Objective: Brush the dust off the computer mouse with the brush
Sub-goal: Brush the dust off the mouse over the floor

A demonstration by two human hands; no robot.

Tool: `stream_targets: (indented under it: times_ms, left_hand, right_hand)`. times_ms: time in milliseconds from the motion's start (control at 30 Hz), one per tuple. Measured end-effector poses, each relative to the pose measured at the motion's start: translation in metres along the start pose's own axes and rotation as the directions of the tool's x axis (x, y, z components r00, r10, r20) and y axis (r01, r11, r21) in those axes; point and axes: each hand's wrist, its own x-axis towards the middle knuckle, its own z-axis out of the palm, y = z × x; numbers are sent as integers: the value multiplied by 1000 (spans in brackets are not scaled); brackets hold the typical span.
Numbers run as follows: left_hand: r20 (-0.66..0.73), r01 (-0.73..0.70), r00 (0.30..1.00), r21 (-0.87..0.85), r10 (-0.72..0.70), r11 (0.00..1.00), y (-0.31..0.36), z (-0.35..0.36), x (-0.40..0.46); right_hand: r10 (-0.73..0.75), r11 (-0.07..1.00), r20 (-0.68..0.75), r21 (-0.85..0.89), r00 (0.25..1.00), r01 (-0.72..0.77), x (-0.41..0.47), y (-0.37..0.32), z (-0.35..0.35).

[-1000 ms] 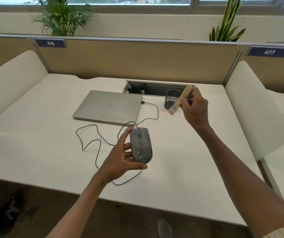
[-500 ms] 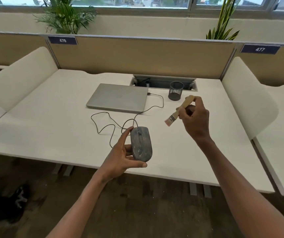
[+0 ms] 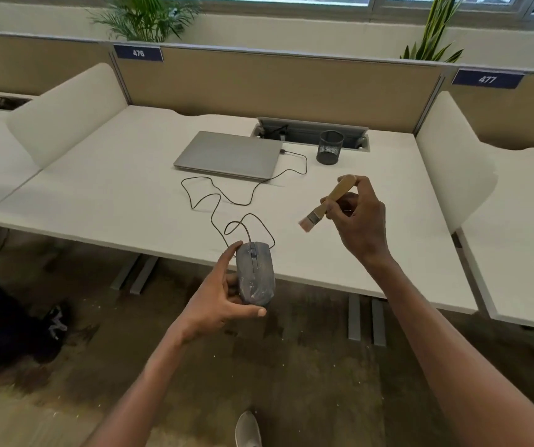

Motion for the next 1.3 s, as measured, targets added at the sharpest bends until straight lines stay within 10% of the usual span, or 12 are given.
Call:
stream_targets:
  times_ms: [1300]
  left_hand:
    - [330, 86, 940, 10, -84, 996, -111, -133, -115]
  right_hand:
    - [164, 982, 187, 65, 969, -178, -180, -130, 118]
